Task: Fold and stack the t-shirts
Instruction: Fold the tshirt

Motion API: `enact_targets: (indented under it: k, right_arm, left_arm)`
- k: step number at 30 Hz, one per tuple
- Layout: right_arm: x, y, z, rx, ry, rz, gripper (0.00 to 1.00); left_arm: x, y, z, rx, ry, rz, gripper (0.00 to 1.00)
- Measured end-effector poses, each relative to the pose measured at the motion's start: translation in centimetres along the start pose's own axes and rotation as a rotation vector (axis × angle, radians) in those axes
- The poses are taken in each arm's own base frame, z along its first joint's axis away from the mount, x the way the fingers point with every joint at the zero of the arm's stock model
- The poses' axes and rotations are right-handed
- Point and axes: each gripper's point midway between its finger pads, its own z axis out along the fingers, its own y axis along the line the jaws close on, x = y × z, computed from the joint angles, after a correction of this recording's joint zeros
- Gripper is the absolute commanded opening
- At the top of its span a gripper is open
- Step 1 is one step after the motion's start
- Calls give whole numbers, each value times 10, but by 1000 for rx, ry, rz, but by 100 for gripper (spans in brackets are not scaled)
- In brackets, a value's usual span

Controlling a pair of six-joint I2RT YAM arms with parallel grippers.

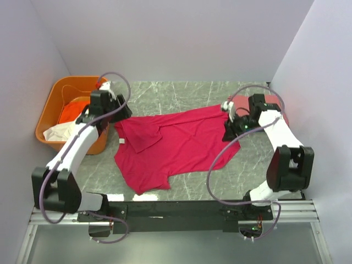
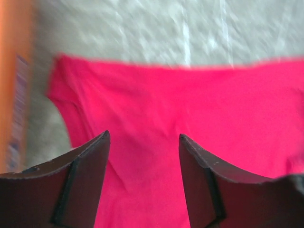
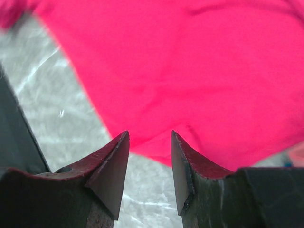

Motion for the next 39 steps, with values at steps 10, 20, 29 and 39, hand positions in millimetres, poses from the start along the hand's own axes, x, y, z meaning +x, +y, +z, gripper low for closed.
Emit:
enact_targets:
  k: [10, 20, 29, 39]
  right_arm:
    - [58, 109, 17, -152, 35, -483, 59]
    - [90, 127, 45, -175, 104, -640, 59]
    - [44, 243, 105, -416, 30, -1105, 60]
    - [-17, 336, 227, -297, 76, -1261, 54]
  left_arm:
    - [100, -58, -96, 255, 175, -106, 55]
    - [277, -22, -155, 95, 637, -364, 46]
    - [172, -49, -163, 199, 273, -209, 85]
    - [70, -26, -206, 201, -226, -211, 88]
